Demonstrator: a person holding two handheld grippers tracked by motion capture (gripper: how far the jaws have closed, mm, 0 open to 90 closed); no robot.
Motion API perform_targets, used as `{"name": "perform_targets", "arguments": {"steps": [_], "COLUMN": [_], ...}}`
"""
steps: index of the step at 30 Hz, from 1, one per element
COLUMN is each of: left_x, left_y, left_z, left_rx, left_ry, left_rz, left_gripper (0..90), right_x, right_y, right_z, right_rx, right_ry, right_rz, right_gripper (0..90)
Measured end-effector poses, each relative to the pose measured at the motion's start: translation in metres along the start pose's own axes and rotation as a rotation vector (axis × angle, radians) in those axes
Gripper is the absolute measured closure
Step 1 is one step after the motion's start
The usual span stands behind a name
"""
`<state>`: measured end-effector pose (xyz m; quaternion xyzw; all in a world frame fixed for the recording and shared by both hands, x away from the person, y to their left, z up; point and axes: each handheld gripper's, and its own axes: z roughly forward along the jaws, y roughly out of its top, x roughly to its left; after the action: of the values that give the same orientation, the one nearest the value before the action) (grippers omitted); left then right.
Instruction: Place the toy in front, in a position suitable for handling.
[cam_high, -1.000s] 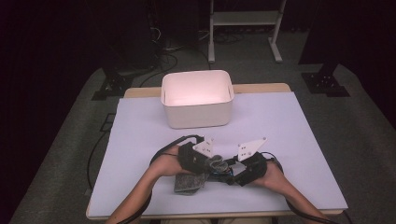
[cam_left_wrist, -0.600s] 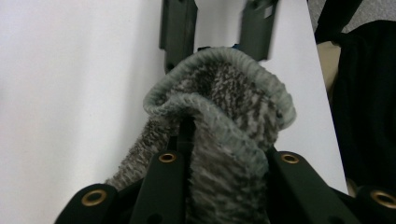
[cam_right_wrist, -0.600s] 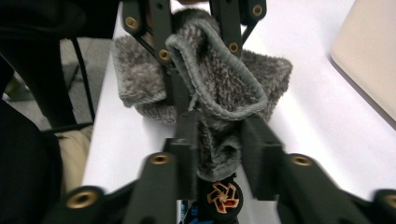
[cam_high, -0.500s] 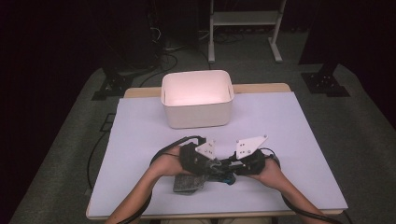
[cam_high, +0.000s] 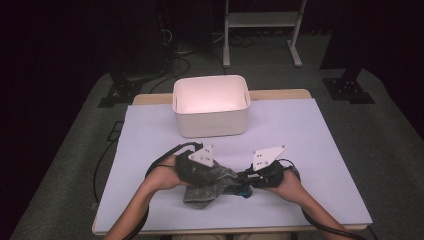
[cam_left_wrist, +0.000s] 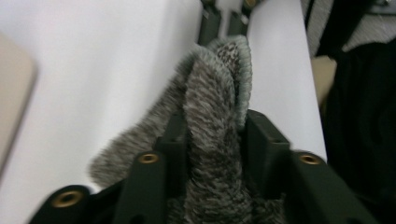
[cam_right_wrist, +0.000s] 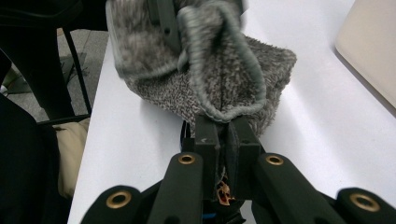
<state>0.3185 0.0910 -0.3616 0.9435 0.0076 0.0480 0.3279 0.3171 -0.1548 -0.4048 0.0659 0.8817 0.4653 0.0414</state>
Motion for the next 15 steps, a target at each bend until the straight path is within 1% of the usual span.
{"name": "perform_targets", "arguments": {"steps": [1,2,3,4,6,8,9,10,11,12,13,15], "left_x": [0.0,0.0,0.001,0.001,0.0,0.0,0.0,0.0,0.001,0.001,0.001,0.001], "left_y": [0.0,0.0,0.0,0.001,0.002,0.002,0.001,0.001,0.001,0.001,0.001,0.001], "left_z": [0.002,0.004,0.006,0.008,0.01,0.011,0.011,0.012,0.013,0.013,0.013,0.013], "left_rx": [-0.004,-0.014,-0.012,-0.004,0.007,0.007,0.011,0.017,0.021,0.021,0.019,0.019], "left_ry": [0.018,0.007,-0.002,-0.005,-0.006,0.0,-0.008,-0.01,-0.014,-0.02,-0.019,-0.019], "left_rz": [0.009,-0.004,-0.001,-0.006,0.005,0.009,0.004,0.006,0.003,0.002,0.002,0.0], "left_gripper": [69.0,70.3,69.7,68.3,67.2,67.9,69.6,70.7,71.8,72.8,73.3,73.7], "right_x": [0.0,0.0,0.0,0.0,0.0,0.0,-0.001,-0.001,-0.001,-0.001,-0.001,-0.001], "right_y": [0.0,0.0,0.0,0.0,0.0,-0.001,-0.001,-0.001,-0.001,-0.001,-0.001,-0.003], "right_z": [0.0,0.0,0.0,0.0,0.0,0.001,0.001,0.001,0.001,0.0,-0.001,-0.004], "right_rx": [0.001,0.001,0.001,0.0,0.0,-0.002,-0.003,-0.006,-0.009,-0.01,-0.012,-0.025], "right_ry": [0.0,-0.004,-0.002,0.001,0.002,0.006,0.006,0.013,0.018,0.009,0.007,0.031], "right_rz": [-0.001,-0.001,0.002,0.003,0.006,0.008,0.008,0.014,0.015,0.014,0.02,0.04], "right_gripper": [82.9,82.7,82.4,82.2,81.6,80.7,79.6,76.5,69.8,58.7,50.0,42.9]}}
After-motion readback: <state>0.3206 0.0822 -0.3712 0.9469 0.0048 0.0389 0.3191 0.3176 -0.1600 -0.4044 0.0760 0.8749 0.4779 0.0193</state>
